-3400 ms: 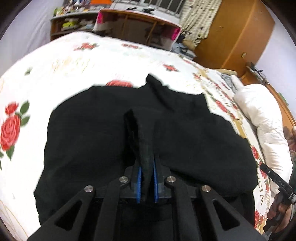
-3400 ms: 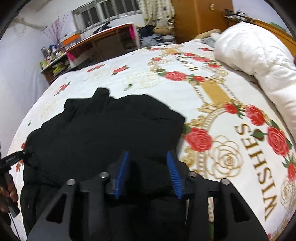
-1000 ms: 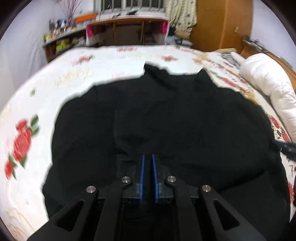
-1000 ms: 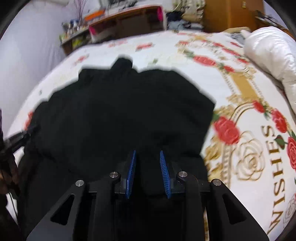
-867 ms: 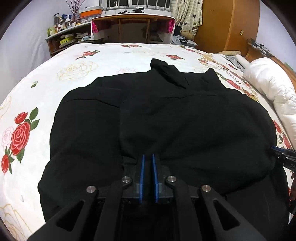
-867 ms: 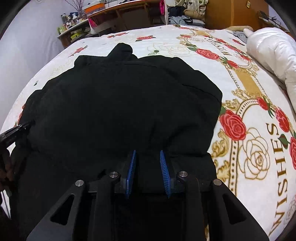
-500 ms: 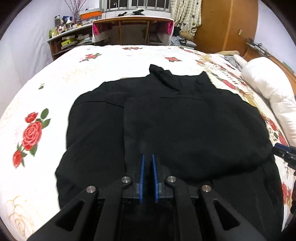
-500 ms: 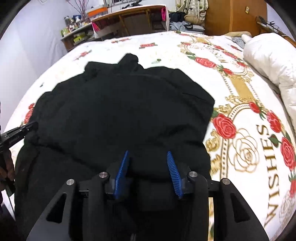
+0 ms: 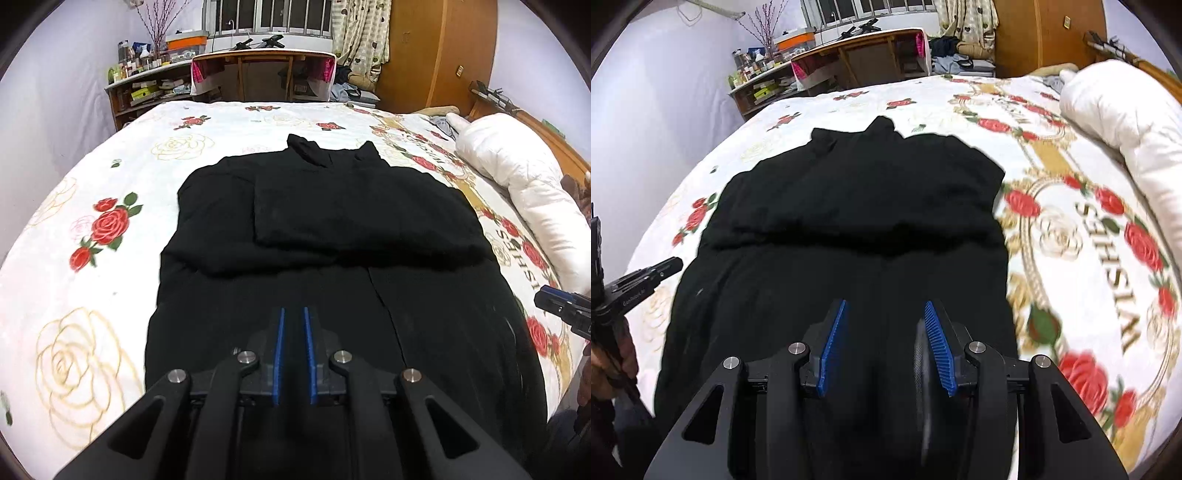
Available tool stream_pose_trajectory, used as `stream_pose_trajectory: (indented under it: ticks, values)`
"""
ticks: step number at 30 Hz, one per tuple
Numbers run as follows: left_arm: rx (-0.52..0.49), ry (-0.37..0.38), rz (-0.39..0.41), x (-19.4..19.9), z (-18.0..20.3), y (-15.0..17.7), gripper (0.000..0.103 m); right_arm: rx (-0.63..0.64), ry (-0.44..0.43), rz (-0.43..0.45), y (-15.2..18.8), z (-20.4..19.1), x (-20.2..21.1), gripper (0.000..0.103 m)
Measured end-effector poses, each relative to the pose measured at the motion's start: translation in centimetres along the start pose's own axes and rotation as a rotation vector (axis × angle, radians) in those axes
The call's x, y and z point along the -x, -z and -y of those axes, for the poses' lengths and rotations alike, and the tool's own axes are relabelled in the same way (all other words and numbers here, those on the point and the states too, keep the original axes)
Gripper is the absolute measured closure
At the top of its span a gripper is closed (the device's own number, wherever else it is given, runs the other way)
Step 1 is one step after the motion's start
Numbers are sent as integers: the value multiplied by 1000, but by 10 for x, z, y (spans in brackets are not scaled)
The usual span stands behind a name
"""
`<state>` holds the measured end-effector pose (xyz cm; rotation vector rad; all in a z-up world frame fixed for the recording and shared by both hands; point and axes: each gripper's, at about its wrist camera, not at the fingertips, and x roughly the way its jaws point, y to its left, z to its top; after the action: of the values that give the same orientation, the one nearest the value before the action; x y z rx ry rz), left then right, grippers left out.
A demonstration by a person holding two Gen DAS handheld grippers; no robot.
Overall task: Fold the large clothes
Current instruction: 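Open both tools and lift them off the folded coat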
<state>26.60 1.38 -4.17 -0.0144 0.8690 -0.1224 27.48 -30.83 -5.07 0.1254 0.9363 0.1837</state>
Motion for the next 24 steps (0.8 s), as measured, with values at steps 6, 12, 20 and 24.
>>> stream_pose_trajectory:
  ticks: [6,12,20,24]
  values:
    - [-20,-8,14,29,7,25,76,37,-29,-2,33,-22,19,58]
    - [-12,-4,2,54,10,44,76,55,-60,-6,57,-38,38,47]
    - [-41,-11,26,89,14,65,68,72,-76,16,78,-50,69,42]
    - [-43,-12,23,98,11,80,64,84,-62,20,95,-51,76,42]
